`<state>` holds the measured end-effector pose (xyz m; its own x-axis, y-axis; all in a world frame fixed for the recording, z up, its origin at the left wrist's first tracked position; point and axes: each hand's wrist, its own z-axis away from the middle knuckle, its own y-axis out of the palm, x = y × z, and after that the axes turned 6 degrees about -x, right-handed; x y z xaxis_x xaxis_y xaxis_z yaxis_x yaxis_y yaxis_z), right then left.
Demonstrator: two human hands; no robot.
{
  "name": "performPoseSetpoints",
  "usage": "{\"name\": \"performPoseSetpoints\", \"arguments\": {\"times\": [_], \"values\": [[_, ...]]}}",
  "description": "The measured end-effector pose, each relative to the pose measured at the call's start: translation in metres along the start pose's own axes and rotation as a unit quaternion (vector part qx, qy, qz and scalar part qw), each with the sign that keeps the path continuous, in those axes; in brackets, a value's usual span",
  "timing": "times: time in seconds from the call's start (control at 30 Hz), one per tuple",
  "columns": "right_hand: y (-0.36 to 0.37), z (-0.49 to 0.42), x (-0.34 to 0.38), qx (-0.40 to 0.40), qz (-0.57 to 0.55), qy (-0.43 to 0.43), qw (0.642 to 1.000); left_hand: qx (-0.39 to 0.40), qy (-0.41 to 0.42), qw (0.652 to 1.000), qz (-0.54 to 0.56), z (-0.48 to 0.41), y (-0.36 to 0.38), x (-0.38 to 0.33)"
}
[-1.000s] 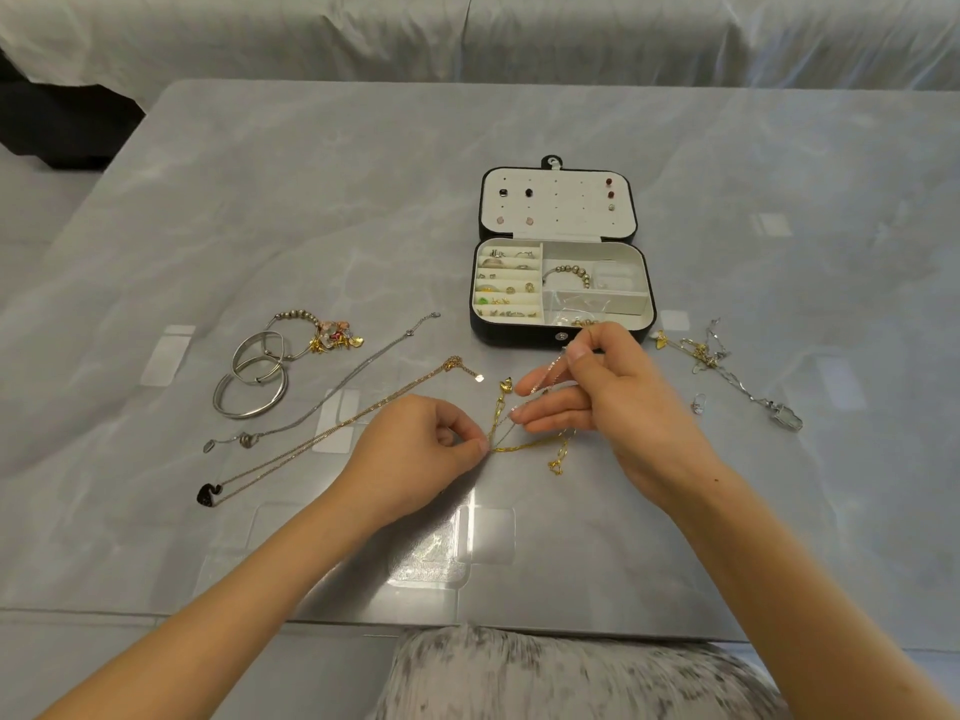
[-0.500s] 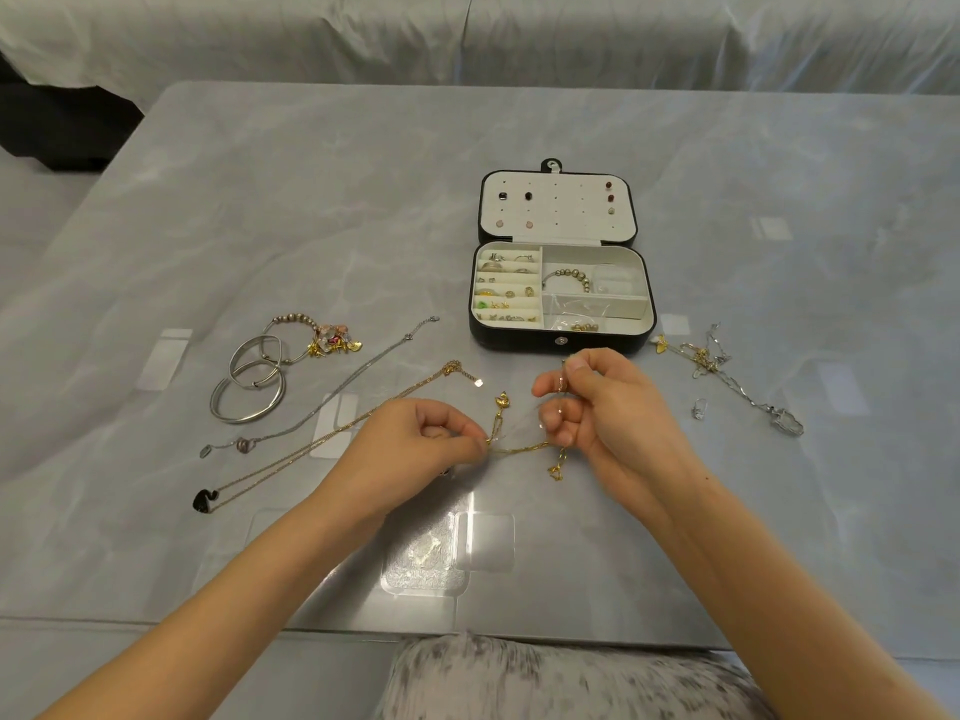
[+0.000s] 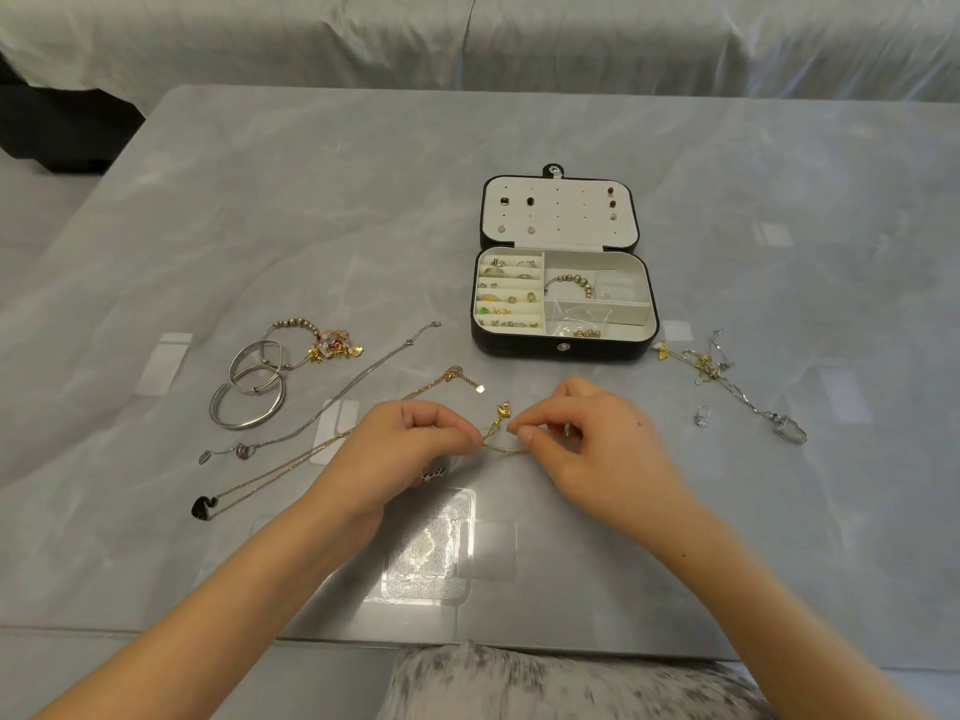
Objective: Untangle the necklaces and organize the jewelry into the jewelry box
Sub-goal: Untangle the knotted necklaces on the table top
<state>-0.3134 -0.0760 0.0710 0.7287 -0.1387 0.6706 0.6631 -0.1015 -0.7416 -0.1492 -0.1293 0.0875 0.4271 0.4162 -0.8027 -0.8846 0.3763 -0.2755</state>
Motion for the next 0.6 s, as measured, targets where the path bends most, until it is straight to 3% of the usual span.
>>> {"name": "performPoseSetpoints", "arguments": {"times": [0.17,0.37,0.6], "values": [[0.01,-0.003,0.002,-0.057,0.113,-0.07,0.989,-0.005,0.003,1.0,-0.011,-0.003,0.001,0.0],[0.017,-0.016,0.002,-0.025,0.211,-0.096,0.972,-0.024,0.028,0.997,-0.066,-0.014,0.008,-0.001],[0.02,-0.028,-0.005,0.0,0.235,-0.121,0.965,-0.037,0.049,0.992,-0.108,-0.017,0.003,0.001]]}}
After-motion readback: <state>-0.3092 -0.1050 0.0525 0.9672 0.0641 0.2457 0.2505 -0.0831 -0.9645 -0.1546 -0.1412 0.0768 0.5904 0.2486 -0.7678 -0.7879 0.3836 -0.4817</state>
